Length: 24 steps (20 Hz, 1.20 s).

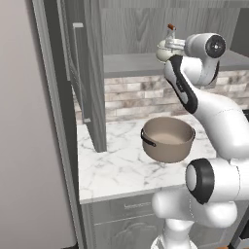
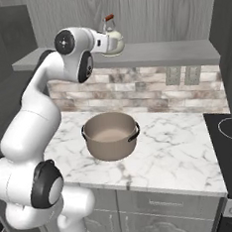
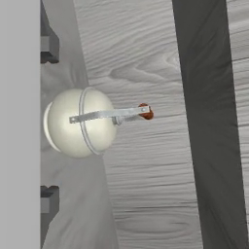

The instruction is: Pick the kettle from the cabinet and place it on a stove burner. Then pick the pot from the counter and place it on another stove burner. Finally, turn both burners on.

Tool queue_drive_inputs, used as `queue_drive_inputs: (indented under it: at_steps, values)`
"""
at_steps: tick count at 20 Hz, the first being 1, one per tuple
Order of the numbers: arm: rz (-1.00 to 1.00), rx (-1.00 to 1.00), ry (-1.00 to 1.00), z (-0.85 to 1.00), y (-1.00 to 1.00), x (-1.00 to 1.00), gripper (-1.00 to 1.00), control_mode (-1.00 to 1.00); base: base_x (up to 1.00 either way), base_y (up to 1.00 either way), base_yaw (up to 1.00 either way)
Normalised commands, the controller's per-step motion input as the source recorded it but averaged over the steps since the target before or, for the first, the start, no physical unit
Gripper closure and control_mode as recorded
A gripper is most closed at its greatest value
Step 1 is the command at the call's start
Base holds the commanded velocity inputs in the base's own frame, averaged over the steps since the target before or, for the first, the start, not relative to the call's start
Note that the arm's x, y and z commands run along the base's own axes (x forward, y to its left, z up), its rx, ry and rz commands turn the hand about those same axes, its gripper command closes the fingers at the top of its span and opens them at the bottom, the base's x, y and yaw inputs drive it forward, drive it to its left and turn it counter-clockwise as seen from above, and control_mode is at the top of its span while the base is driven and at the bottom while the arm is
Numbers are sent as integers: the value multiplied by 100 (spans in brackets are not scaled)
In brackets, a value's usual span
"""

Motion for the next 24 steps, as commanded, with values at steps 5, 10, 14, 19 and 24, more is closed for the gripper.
queue_drive_inputs:
  at_steps: [5, 10, 14, 19, 24]
  values:
    - [0, 0, 0, 0, -1, 21, -100, -100, 0, 0, 0]
    - [0, 0, 0, 0, 0, 16, -100, -100, 0, 0, 0]
    - [0, -1, 0, 5, 0, 20, -100, -100, 0, 0, 0]
    - [0, -2, 0, 12, 0, 28, -100, -100, 0, 0, 0]
    - [0, -3, 0, 16, 0, 26, -100, -100, 0, 0, 0]
